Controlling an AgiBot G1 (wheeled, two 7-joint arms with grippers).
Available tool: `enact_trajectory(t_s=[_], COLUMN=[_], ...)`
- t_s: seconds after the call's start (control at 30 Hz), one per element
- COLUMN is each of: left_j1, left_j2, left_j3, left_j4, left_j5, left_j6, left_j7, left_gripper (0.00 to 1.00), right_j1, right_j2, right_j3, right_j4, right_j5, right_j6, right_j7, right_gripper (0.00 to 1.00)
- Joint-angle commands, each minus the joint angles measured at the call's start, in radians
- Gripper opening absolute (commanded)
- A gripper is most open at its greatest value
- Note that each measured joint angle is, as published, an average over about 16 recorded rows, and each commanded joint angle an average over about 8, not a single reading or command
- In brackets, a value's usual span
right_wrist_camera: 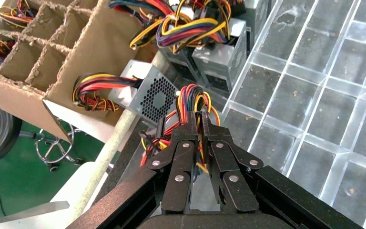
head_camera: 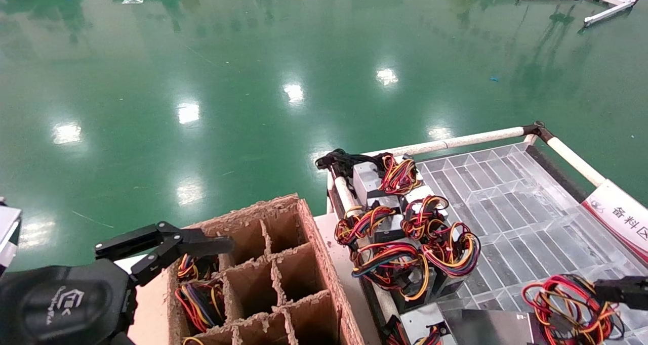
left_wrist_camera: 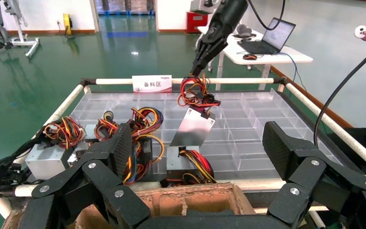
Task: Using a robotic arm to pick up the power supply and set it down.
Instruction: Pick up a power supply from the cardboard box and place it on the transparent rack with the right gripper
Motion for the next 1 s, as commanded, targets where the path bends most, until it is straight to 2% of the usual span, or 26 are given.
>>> enact_trajectory(t_s=[0.03,0.27,0.57,0.6,0.83,0.87,1.0], left_j1=[0.0,0.0,0.0,0.0,0.0,0.0,0.0], left_j2=[0.0,0.0,0.0,0.0,0.0,0.0,0.0], left_j3=[0.0,0.0,0.0,0.0,0.001,0.001,0.001], left_j4=[0.0,0.0,0.0,0.0,0.0,0.0,0.0], left_j5=[0.0,0.0,0.0,0.0,-0.001,-0.001,-0.001], left_j6=[0.0,0.0,0.0,0.0,0.0,0.0,0.0], left_j7=[0.0,0.0,0.0,0.0,0.0,0.0,0.0], left_gripper=[1.0,1.0,1.0,1.0,1.0,1.0,1.0], right_j1=[0.012,-0.01,-0.119,-0.13,-0.163,-0.165,-0.166], right_j2=[-0.001,-0.072,-0.187,-0.196,-0.224,-0.225,-0.226], right_j3=[-0.006,-0.019,-0.02,-0.019,-0.013,-0.013,-0.012], right_j4=[-0.001,-0.028,-0.1,-0.108,-0.142,-0.144,-0.146], right_j5=[0.001,0.023,0.083,0.089,0.12,0.121,0.124], right_j6=[0.001,0.009,0.018,0.017,0.012,0.011,0.011], right_j7=[0.003,0.005,-0.004,-0.007,-0.022,-0.022,-0.023], right_gripper=[0.0,0.0,0.01,0.07,0.92,0.99,1.0])
